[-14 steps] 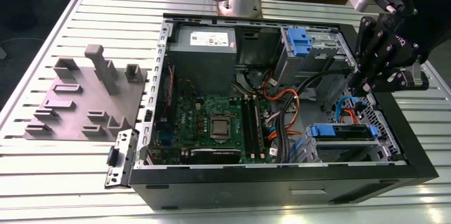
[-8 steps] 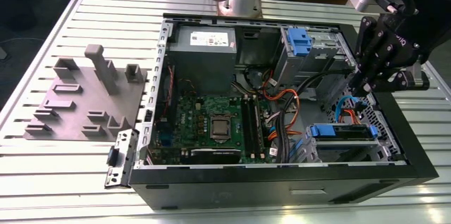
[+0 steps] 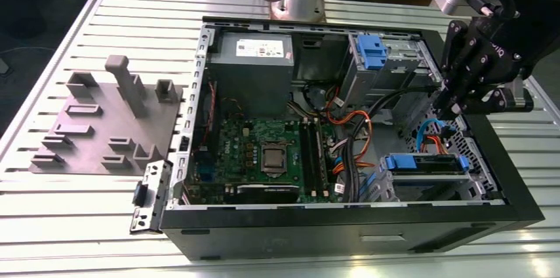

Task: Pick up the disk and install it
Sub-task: 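Insert the second disk wire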

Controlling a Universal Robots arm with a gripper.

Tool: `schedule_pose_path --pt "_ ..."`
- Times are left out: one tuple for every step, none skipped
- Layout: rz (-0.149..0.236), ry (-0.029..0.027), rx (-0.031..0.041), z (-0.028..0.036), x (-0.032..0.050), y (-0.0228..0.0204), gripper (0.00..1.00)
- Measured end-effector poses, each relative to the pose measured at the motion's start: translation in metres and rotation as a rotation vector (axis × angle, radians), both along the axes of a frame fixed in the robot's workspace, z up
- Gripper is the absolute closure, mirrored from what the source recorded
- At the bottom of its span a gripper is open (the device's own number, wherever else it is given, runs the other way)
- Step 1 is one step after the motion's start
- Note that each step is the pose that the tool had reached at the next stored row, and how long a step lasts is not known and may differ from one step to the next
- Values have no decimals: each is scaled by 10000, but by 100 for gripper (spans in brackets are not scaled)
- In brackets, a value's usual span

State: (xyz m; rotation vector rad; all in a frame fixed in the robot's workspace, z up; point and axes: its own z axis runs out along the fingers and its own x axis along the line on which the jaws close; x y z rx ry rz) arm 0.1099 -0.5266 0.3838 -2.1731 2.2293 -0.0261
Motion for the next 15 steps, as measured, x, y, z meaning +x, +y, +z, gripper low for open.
schedule_pose_path --pt "0 0 0 0 0 0 75" --pt "0 0 0 0 0 0 75" --pt "0 0 0 0 1 0 75" --pt "0 0 0 0 34 0 75" --pt "0 0 0 0 34 0 75" --pt "0 0 0 0 43 0 75" --pt "0 0 0 0 52 0 75" --pt "0 0 -1 0 52 0 75" --pt "0 0 0 0 52 0 75" --pt "0 0 0 0 52 0 75" --pt "-1 0 0 0 52 0 75" --pt "0 0 0 0 53 0 75" --pt "-1 0 0 0 53 0 75" --pt "0 -2 -3 0 53 0 75" --pt "1 -2 -4 0 53 0 75"
